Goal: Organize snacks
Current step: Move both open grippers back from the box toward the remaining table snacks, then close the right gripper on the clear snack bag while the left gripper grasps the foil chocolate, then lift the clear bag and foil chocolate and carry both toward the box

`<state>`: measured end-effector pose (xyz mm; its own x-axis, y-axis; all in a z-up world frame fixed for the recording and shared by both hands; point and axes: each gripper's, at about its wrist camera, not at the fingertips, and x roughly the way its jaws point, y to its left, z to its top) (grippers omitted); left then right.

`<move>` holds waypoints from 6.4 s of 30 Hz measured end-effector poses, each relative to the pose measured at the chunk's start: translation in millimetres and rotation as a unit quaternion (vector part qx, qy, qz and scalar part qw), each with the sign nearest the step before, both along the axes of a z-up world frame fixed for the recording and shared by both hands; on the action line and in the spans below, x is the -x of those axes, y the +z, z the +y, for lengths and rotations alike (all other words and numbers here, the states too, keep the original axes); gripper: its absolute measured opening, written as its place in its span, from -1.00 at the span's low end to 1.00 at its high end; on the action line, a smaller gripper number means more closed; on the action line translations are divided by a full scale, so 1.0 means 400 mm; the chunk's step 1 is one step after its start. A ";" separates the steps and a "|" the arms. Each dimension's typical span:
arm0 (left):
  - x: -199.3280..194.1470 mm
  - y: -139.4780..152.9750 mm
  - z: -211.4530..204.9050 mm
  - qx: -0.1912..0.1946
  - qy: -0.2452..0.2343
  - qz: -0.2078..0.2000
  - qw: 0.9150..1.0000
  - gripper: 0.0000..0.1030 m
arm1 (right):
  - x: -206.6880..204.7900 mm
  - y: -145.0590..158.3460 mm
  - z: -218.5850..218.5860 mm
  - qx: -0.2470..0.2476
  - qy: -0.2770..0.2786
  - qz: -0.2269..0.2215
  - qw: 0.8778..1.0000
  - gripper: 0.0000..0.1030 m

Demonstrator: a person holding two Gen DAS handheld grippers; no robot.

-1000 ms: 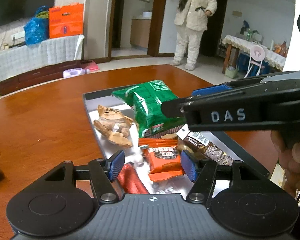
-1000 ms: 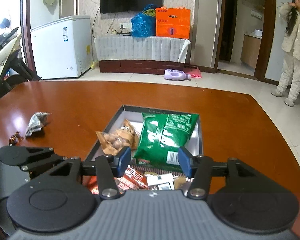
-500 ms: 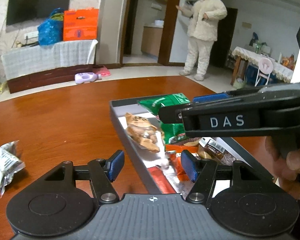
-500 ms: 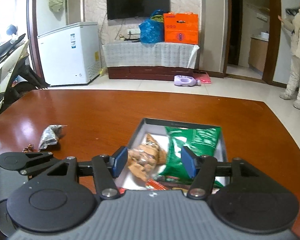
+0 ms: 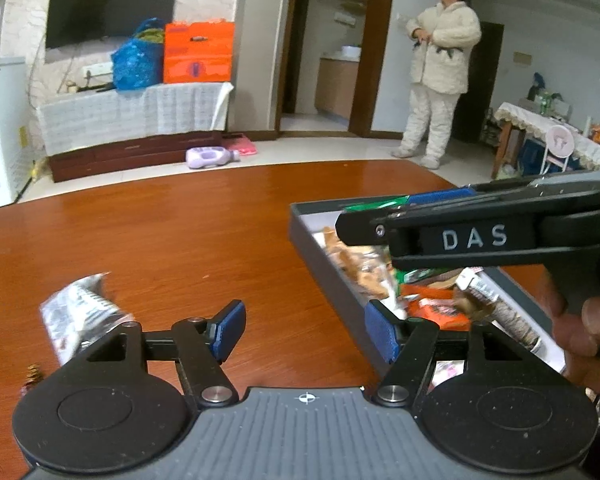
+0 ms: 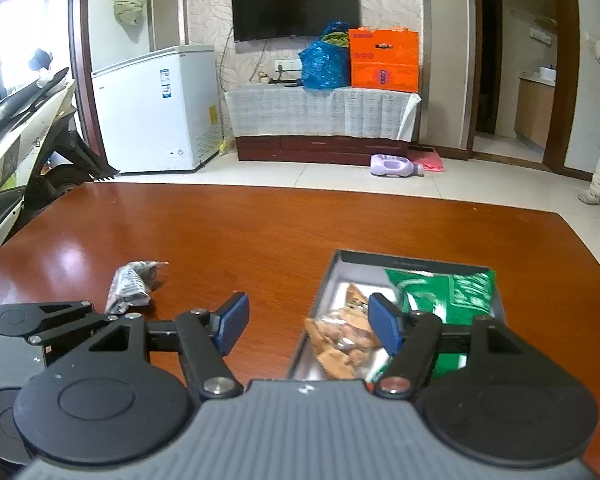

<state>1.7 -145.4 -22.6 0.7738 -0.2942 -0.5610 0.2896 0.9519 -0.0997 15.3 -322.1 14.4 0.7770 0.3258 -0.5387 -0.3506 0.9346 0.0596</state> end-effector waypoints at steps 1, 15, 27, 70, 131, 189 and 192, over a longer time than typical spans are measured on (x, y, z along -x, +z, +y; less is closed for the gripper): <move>0.003 0.000 0.010 -0.002 0.004 0.001 1.000 0.28 | -0.002 0.000 0.010 0.000 0.004 0.000 1.000 0.31; 0.047 0.002 0.169 -0.016 0.053 0.002 0.998 0.29 | -0.020 -0.008 0.155 0.001 0.044 0.010 0.999 0.32; 0.078 0.002 0.296 -0.030 0.116 0.011 0.993 0.31 | -0.049 -0.034 0.316 -0.005 0.076 0.023 0.997 0.32; 0.073 -0.075 0.394 -0.034 0.169 0.046 0.984 -0.20 | -0.193 -0.198 0.635 0.042 0.121 0.069 0.989 0.33; 0.079 -0.061 0.388 -0.031 0.149 0.033 0.988 -0.55 | -0.148 -0.116 0.446 -0.022 0.112 0.043 0.993 -0.28; 0.068 0.008 0.147 -0.019 0.044 -0.015 0.999 -0.54 | -0.031 -0.005 0.035 -0.030 0.023 0.006 0.999 -0.28; 0.065 0.009 0.139 -0.018 0.041 -0.015 0.999 -0.54 | -0.025 0.000 0.025 -0.030 0.019 0.003 0.999 -0.28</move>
